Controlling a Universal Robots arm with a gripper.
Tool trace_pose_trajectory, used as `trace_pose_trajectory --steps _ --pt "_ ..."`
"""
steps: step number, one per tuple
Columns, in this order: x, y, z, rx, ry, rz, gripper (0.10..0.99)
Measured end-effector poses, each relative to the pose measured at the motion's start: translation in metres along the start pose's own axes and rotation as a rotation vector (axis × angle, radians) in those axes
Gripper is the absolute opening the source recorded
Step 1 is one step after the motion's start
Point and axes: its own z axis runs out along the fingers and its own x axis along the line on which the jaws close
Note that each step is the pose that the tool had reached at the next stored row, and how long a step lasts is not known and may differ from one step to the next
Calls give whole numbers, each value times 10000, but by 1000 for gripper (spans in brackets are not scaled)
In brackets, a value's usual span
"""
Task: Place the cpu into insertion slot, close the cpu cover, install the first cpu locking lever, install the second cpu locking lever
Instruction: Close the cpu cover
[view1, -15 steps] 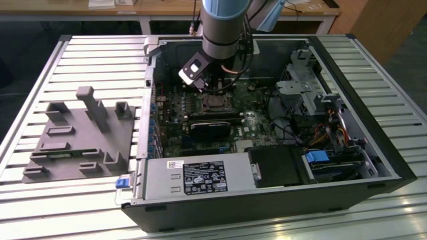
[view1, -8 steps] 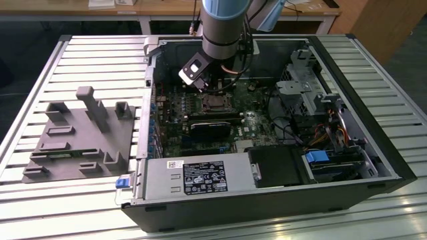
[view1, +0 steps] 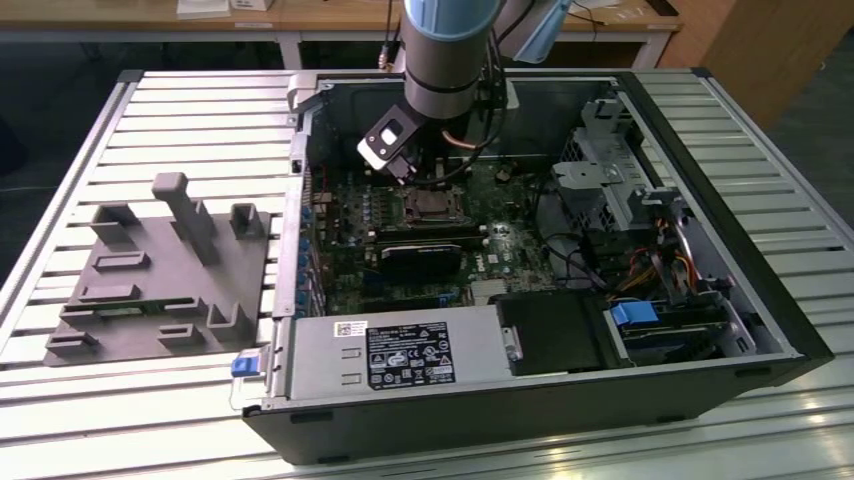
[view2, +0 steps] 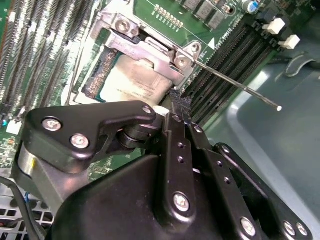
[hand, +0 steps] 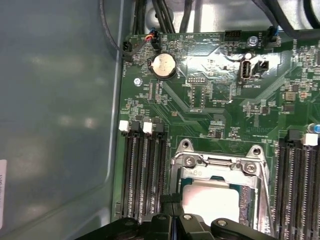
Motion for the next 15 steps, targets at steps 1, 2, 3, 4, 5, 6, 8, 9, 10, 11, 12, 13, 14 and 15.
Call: trace_pose_trajectory --steps 1,2,3,4,5,6,8,9,10,11,12,13,14,15 --pt "0 0 0 -2 10 0 106" --pt "0 0 0 -1 11 0 106" --pt "0 1 1 -1 12 -1 106" --pt "-1 0 4 -2 14 -1 106" --pt "-2 0 9 -2 14 -1 106" --pt "-4 0 14 0 11 -1 106" --pt "-7 -1 22 3 7 0 106" --pt "-7 -1 23 3 5 0 106" --pt "-7 0 25 2 -2 -1 106" --pt "-6 0 26 1 -18 -2 106" --pt "-6 0 26 3 -51 -2 106" --pt "-6 0 25 5 -87 -3 106" --pt "-6 0 26 6 -123 -3 106" --pt "-7 -1 26 8 -161 -4 106"
